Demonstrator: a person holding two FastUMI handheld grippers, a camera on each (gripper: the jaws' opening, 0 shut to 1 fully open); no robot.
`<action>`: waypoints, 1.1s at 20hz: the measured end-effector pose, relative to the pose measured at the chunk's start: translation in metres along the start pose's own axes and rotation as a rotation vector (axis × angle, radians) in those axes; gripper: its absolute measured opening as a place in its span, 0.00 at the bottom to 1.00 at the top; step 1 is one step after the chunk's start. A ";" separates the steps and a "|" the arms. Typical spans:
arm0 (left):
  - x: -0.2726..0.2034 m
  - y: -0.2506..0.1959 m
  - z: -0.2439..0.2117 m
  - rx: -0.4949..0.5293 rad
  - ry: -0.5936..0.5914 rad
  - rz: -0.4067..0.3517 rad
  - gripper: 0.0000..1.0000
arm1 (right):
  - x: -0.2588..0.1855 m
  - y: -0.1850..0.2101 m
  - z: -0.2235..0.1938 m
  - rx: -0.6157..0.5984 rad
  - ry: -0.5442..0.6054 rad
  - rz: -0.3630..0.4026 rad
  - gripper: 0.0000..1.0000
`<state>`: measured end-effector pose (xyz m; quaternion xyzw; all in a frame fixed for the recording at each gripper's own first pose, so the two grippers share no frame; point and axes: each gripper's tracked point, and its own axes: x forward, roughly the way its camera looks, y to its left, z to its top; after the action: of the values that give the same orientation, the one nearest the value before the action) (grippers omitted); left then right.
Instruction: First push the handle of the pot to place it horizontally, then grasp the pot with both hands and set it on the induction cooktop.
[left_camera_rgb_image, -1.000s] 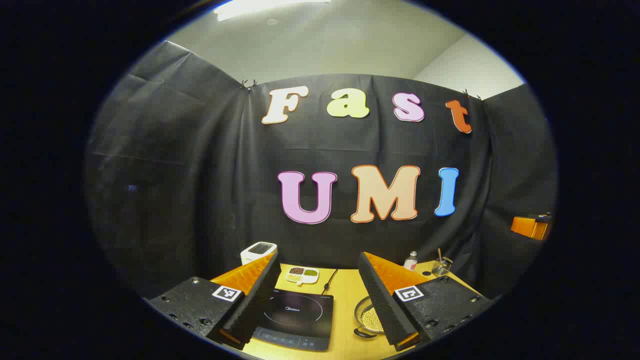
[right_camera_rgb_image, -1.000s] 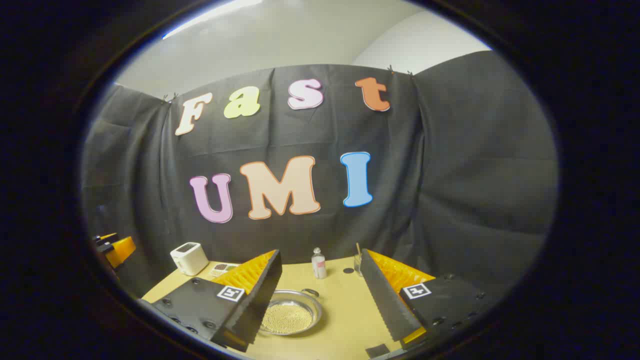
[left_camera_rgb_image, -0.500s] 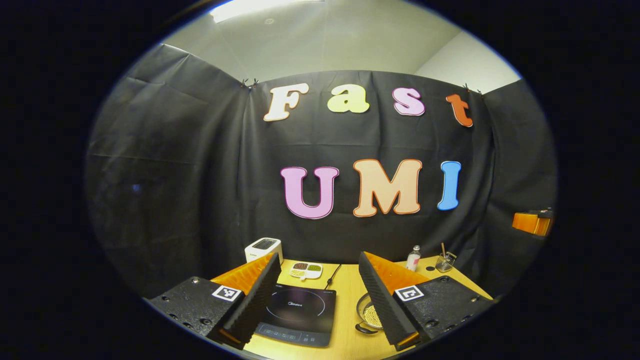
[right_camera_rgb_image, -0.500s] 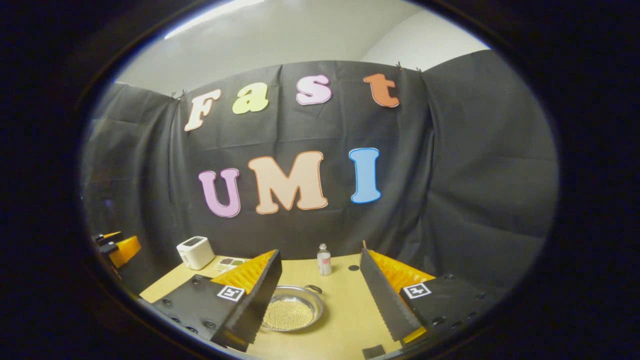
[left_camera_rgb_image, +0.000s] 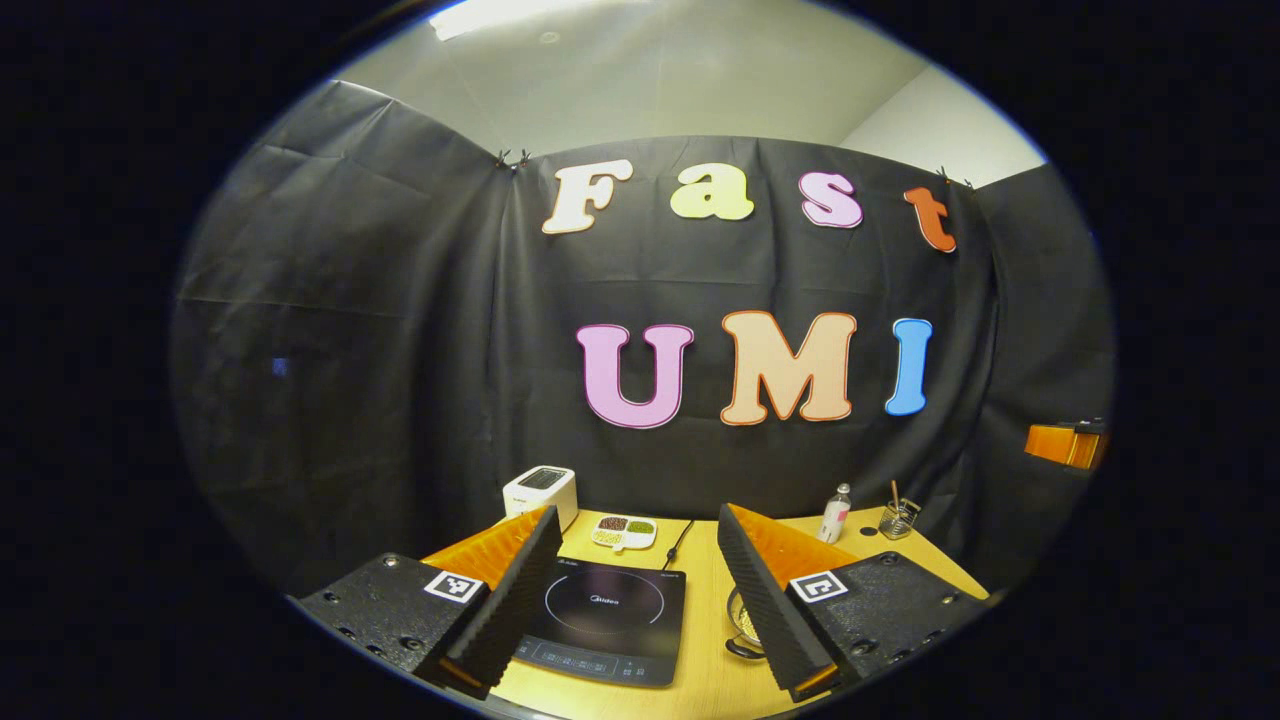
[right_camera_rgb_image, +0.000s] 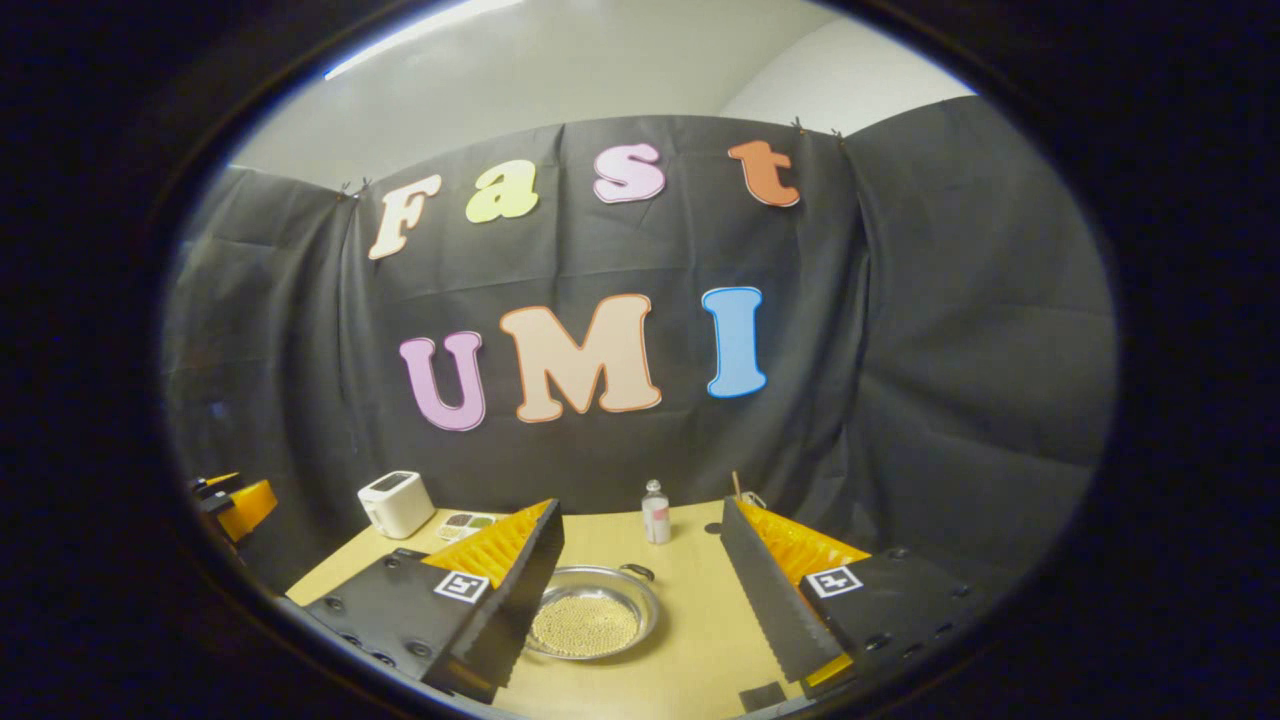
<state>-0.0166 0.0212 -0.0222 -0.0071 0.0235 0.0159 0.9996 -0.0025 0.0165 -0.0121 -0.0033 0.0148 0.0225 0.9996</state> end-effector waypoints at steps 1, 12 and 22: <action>0.001 0.003 -0.002 -0.001 0.002 -0.001 0.96 | 0.001 0.002 -0.003 0.004 0.004 -0.004 0.93; 0.002 0.034 -0.015 -0.013 0.024 -0.012 0.92 | -0.005 0.036 -0.033 0.053 0.063 -0.024 0.33; -0.001 0.056 -0.025 -0.026 0.020 -0.012 0.92 | -0.004 0.033 -0.121 0.251 0.282 -0.060 0.00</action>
<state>-0.0207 0.0766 -0.0483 -0.0205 0.0331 0.0101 0.9992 -0.0113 0.0482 -0.1336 0.1179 0.1572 -0.0098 0.9805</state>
